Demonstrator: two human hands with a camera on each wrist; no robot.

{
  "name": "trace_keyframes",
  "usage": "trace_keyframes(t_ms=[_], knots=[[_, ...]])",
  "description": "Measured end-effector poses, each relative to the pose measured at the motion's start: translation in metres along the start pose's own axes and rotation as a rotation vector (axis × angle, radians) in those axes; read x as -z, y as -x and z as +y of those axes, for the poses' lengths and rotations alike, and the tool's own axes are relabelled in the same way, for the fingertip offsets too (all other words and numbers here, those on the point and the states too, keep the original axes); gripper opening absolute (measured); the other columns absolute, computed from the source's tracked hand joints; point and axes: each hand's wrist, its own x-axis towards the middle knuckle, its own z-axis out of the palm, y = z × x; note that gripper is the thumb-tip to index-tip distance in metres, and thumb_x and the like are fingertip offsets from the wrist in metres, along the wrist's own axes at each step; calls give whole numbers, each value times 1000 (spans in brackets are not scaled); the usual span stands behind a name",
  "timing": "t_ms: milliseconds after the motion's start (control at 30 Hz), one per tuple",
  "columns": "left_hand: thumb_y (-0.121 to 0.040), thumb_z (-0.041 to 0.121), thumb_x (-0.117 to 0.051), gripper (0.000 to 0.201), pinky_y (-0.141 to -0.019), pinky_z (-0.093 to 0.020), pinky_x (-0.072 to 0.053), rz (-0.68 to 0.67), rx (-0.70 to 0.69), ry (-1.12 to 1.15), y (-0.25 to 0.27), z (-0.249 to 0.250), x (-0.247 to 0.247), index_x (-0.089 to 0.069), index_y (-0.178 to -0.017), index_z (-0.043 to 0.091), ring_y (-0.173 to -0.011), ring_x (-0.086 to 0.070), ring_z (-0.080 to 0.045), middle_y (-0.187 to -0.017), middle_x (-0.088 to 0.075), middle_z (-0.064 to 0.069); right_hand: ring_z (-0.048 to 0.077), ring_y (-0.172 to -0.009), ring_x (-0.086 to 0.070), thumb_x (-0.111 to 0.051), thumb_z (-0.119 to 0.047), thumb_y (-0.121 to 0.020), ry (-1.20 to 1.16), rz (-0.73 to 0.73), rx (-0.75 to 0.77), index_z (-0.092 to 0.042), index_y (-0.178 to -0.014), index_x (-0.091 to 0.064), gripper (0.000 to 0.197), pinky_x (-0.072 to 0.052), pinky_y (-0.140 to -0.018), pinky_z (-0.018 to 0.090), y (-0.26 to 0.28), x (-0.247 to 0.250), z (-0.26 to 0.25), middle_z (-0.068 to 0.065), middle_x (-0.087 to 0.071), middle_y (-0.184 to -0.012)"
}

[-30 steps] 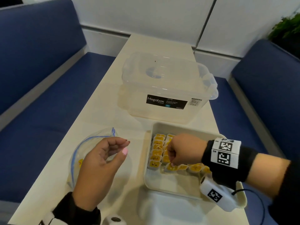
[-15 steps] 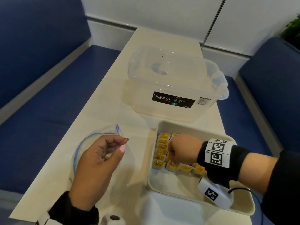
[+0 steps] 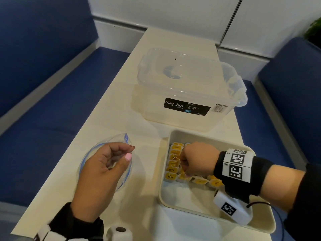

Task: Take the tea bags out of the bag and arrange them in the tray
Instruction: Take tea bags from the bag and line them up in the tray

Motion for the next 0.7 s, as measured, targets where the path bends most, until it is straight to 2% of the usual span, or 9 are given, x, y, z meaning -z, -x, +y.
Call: trace_keyframes(t_ms=[100,167,267,300,367,433,500,567,700], knots=[[-77,15,-71,16,-60,-21,-54,75,-63,-59,-3,3,16,-70,-85,29,-66,-63,-9,-87,-70,-6,8,-58,-49,-69,-23,-75,-30,11,13,-24,-58,-53,23,-35,-50,20,7,13,-2,-9,-55,-61],[-78,10,-74,21,-54,-12,-48,162,-109,-160,-6,1,31,-69,-80,30,-64,-59,-7,-87,-69,0,8,-63,-52,-70,-28,-74,-60,64,17,-26,-64,-58,16,-37,-53,21,15,26,-6,-9,-58,-65],[-78,3,-69,32,-64,-13,-45,264,-153,-415,-8,-8,56,-62,-73,34,-77,-56,-8,-94,-66,23,7,-65,-54,-73,-36,-72,-157,206,30,-27,-70,-62,15,-44,-61,26,24,46,-24,-11,-59,-65],[-75,2,-70,35,-71,-16,-43,278,-154,-509,-8,-13,61,-59,-71,34,-84,-55,-8,-94,-65,24,8,-66,-55,-73,-38,-73,-201,244,46,-27,-71,-63,15,-46,-63,27,27,51,-34,-10,-61,-67],[-68,0,-74,38,-84,-26,-33,256,-157,-707,-5,-22,70,-55,-66,33,-96,-53,-15,-100,-61,19,10,-71,-57,-71,-40,-75,-280,302,92,-27,-74,-63,16,-44,-65,27,30,57,-60,-9,-63,-71],[-67,5,-76,40,-92,-25,-23,153,-117,-838,-1,-31,74,-53,-60,37,-109,-51,-22,-113,-58,8,15,-78,-59,-68,-39,-79,-347,346,144,-26,-79,-65,14,-43,-67,27,28,55,-91,-6,-66,-79],[-73,17,-74,29,-99,-26,-22,42,-33,-875,4,-40,73,-62,-80,42,-124,-43,-23,-130,-51,3,20,-87,-60,-62,-31,-84,-403,355,195,-24,-87,-66,9,-44,-72,28,20,43,-120,-1,-68,-90],[-78,20,-71,35,-106,-30,-26,-9,16,-872,9,-49,73,-63,-109,34,-129,-39,-21,-140,-45,1,23,-96,-60,-55,-21,-87,-410,319,237,-21,-98,-66,15,-39,-73,27,6,26,-146,3,-68,-101],[-78,5,-66,56,-105,-17,-25,-45,4,-819,12,-50,74,-53,-130,22,-128,-42,-13,-140,-45,4,28,-119,-50,-44,-9,-94,-342,175,219,-6,-128,-54,35,-35,-96,30,-30,-2,-176,14,-56,-128]])
